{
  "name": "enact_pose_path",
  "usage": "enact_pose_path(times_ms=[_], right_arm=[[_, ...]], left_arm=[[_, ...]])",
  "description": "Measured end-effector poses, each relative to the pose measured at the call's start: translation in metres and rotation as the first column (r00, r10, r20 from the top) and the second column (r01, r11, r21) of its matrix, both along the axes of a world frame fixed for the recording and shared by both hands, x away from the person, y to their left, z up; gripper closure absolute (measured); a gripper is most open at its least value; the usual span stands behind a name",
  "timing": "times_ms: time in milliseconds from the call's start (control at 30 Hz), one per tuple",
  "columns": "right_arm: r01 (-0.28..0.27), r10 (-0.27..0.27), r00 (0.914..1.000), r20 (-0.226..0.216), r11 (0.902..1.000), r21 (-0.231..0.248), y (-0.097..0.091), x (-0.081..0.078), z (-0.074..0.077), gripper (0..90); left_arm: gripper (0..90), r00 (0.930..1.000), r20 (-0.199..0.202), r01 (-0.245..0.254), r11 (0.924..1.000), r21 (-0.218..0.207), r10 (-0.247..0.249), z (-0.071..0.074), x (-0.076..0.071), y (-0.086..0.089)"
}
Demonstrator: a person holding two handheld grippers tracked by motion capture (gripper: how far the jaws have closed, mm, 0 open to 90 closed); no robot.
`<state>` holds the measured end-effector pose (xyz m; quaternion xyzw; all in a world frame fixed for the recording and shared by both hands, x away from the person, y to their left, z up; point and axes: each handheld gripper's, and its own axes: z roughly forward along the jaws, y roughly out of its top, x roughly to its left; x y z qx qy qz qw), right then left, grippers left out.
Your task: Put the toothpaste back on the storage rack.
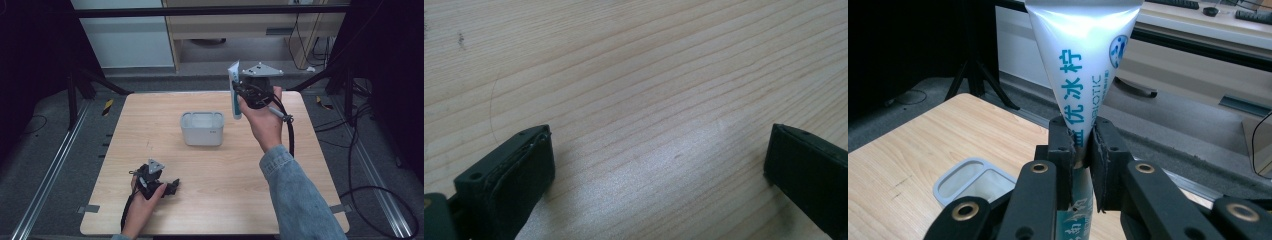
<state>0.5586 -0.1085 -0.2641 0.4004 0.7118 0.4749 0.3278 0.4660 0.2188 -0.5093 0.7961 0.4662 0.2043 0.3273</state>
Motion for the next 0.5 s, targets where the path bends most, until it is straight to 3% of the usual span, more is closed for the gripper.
enact_pose_path(times_ms=[500], right_arm=[[-0.003, 0.003, 0.9998, 0.02, 1.0, 0.004, 0.025, 0.006, 0.006, 80.5]], left_arm=[[0.0, 1.0, 0.0, -0.001, 1.0, 0.0, 0.001, 0.0, 0.0, 0.0]])
